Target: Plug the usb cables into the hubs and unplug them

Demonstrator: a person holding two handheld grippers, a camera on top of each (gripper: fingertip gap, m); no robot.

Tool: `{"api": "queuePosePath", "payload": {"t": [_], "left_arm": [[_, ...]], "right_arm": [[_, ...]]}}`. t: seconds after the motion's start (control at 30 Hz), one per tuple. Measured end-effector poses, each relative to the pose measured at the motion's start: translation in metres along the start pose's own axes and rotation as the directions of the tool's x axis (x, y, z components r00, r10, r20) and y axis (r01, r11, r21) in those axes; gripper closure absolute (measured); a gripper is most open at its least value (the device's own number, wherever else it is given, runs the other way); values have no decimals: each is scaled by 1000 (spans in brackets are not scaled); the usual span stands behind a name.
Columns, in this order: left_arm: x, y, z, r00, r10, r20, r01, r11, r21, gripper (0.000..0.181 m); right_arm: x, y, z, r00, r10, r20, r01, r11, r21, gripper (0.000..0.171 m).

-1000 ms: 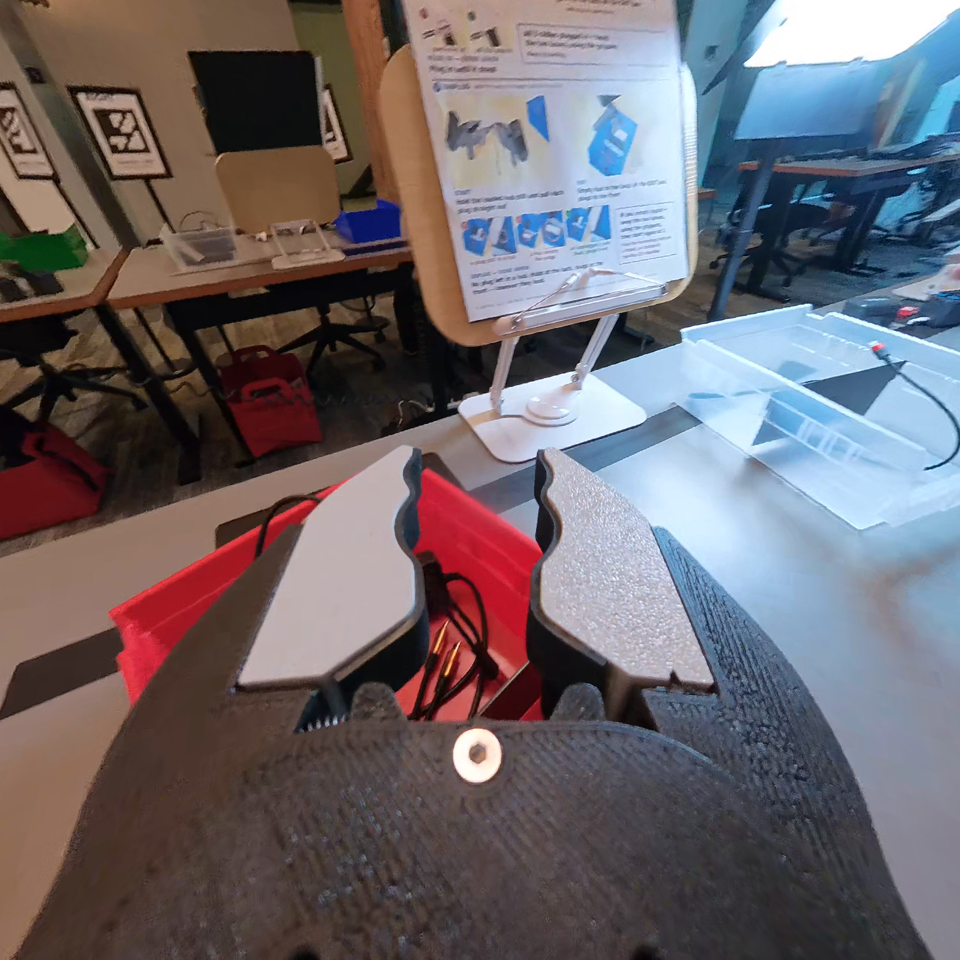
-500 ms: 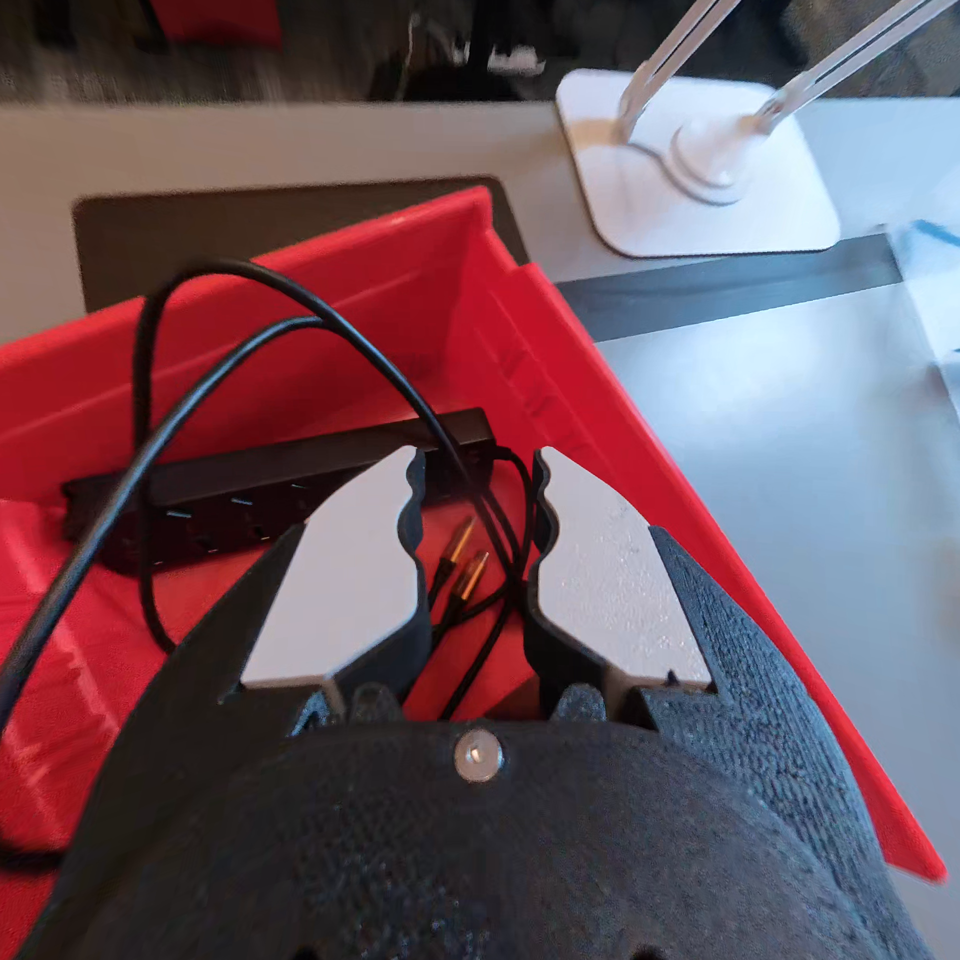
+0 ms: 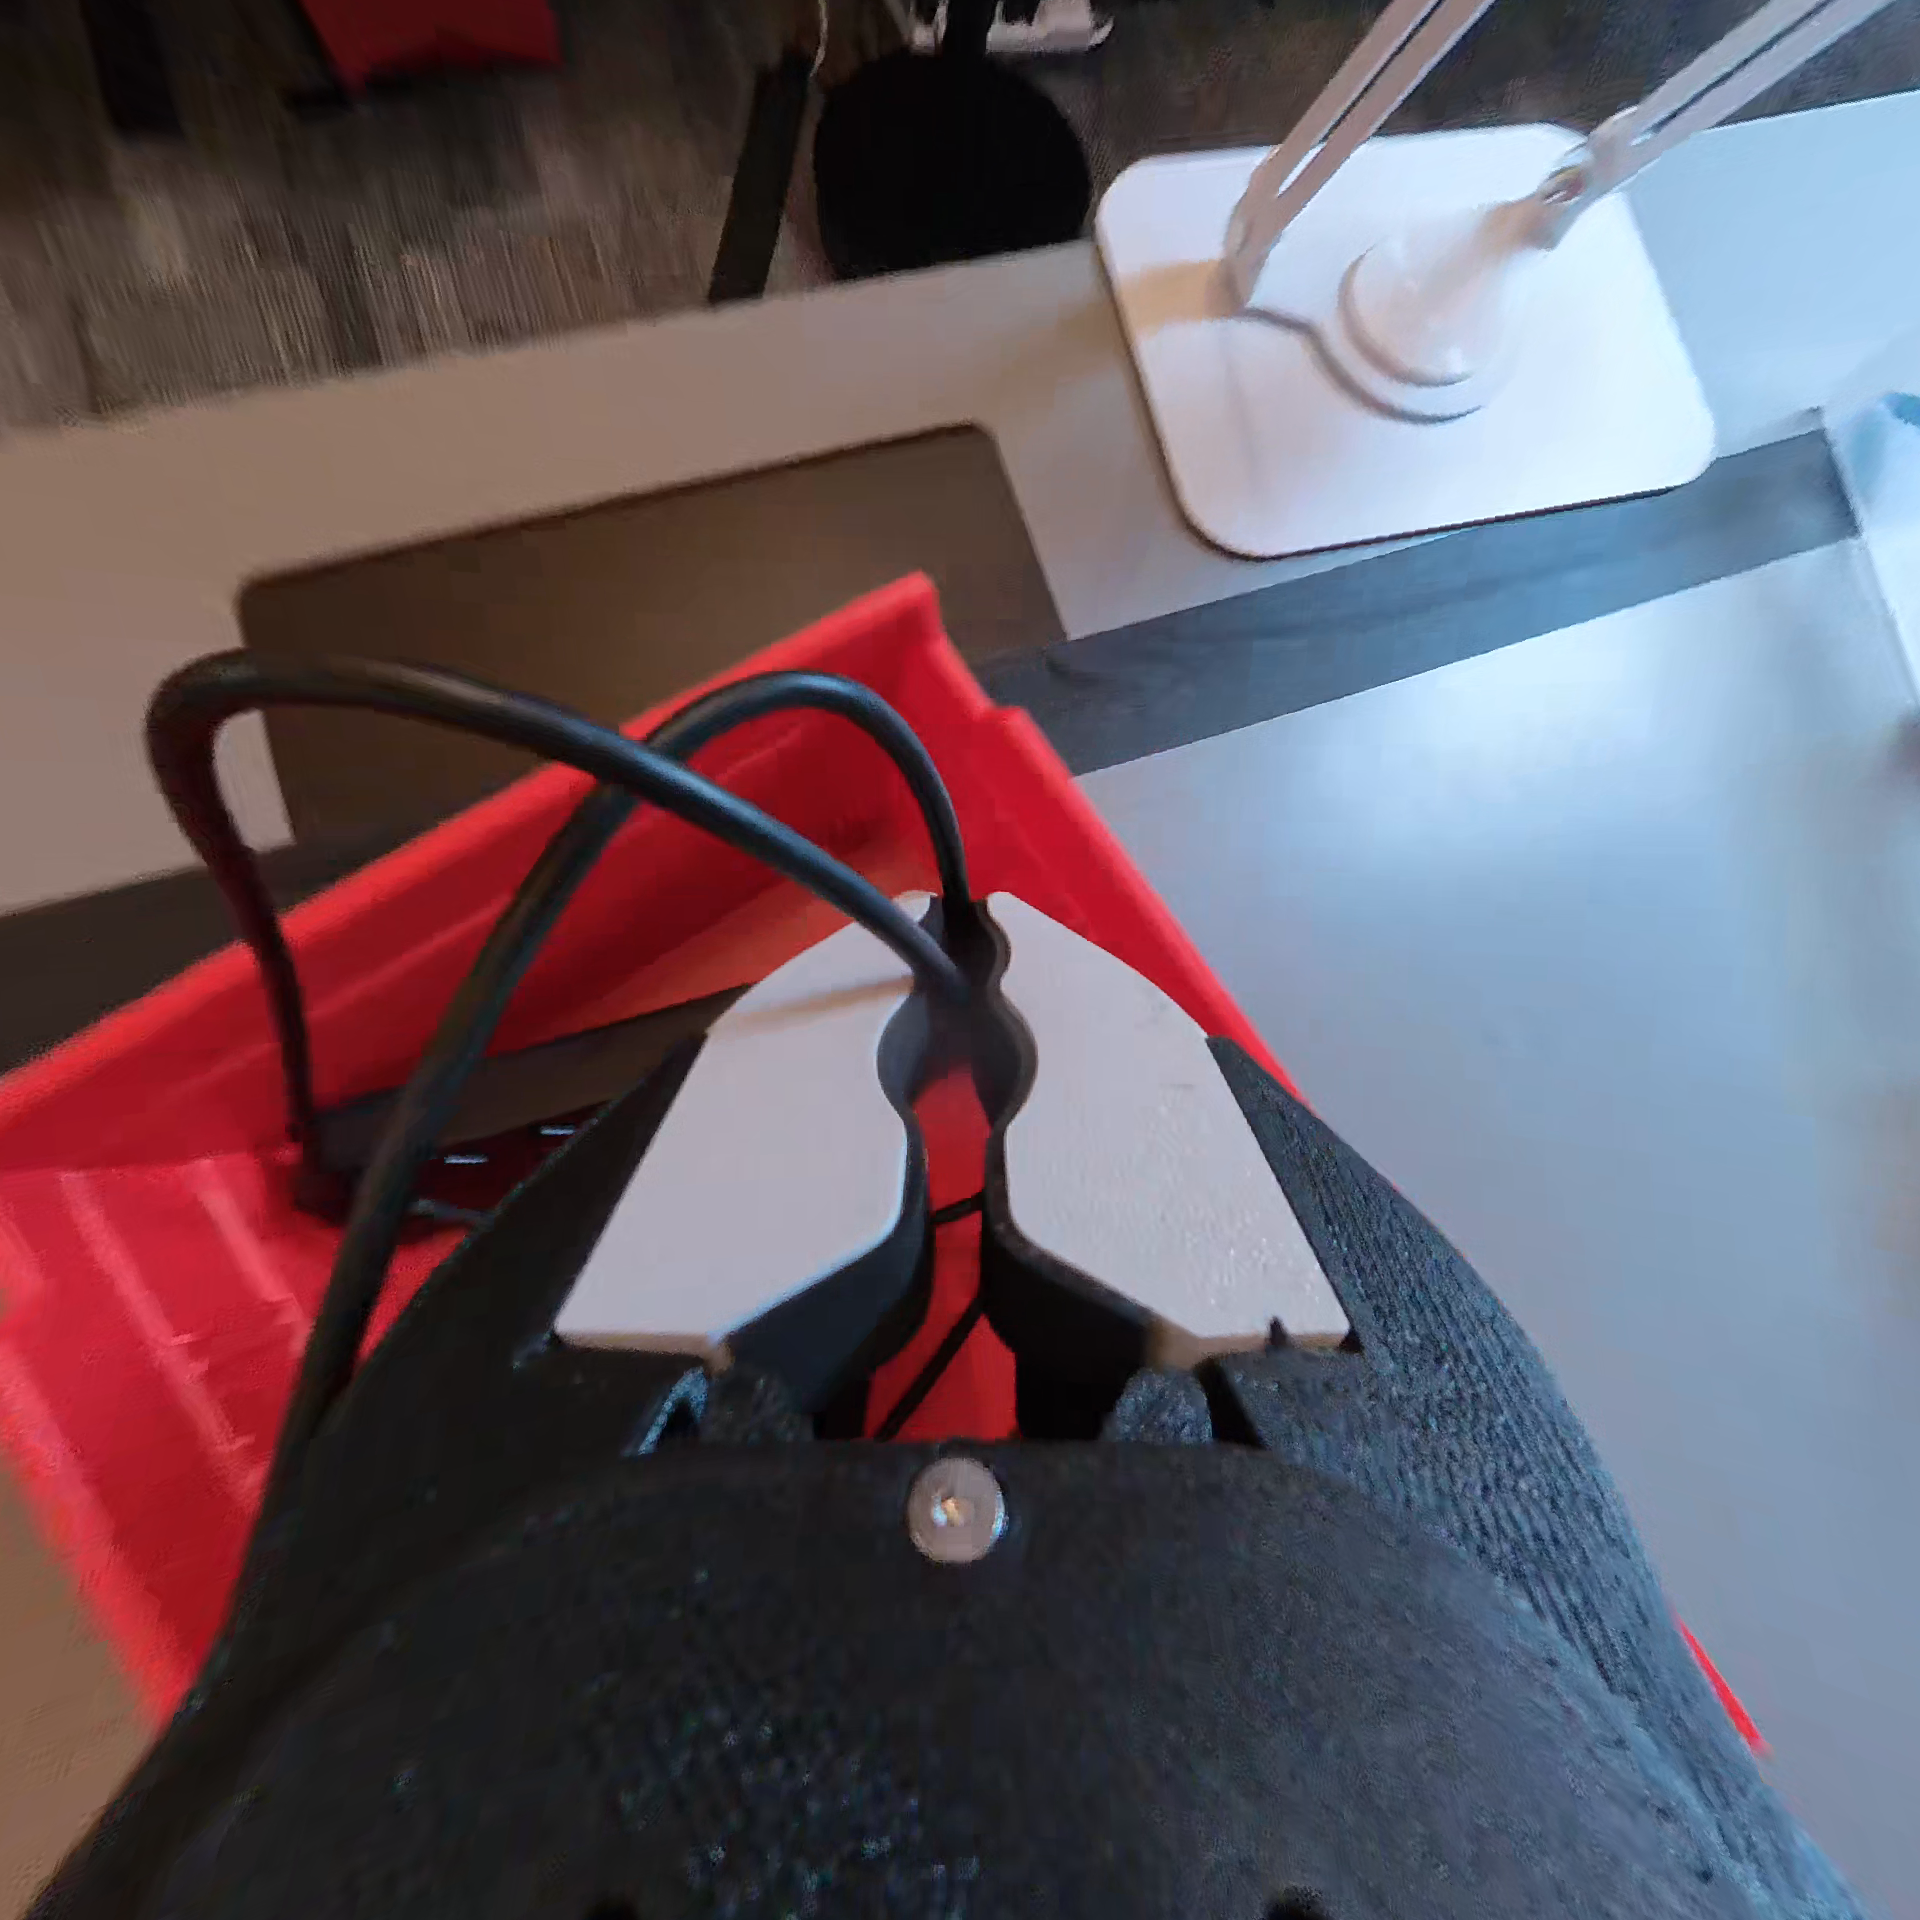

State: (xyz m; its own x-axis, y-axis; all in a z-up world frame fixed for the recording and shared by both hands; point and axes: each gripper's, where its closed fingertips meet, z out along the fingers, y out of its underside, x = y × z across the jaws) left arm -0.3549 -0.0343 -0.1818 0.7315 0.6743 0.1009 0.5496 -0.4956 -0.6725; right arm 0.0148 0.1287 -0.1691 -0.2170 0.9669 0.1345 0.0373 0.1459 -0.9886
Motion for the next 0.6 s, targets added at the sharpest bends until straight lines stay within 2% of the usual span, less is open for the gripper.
{"api": "queuePosePath", "payload": {"t": [0.17,0.37,0.5,0.6], "left_arm": [[27,-48,-88,984,175,35,-178,974,137,177],[61,-92,-187,931,344,125,-365,896,254,177],[74,-99,-215,883,431,187,-466,855,229,177],[75,-79,-204,841,519,154,-536,838,101,177]], "right_arm": [[-8,3,5,999,5,34,-5,1000,-22,125],[-28,-9,19,993,-83,79,86,996,-30,125],[-43,-28,31,983,-145,109,145,989,1,125],[-54,-37,37,976,-177,127,175,984,24,125]]}}
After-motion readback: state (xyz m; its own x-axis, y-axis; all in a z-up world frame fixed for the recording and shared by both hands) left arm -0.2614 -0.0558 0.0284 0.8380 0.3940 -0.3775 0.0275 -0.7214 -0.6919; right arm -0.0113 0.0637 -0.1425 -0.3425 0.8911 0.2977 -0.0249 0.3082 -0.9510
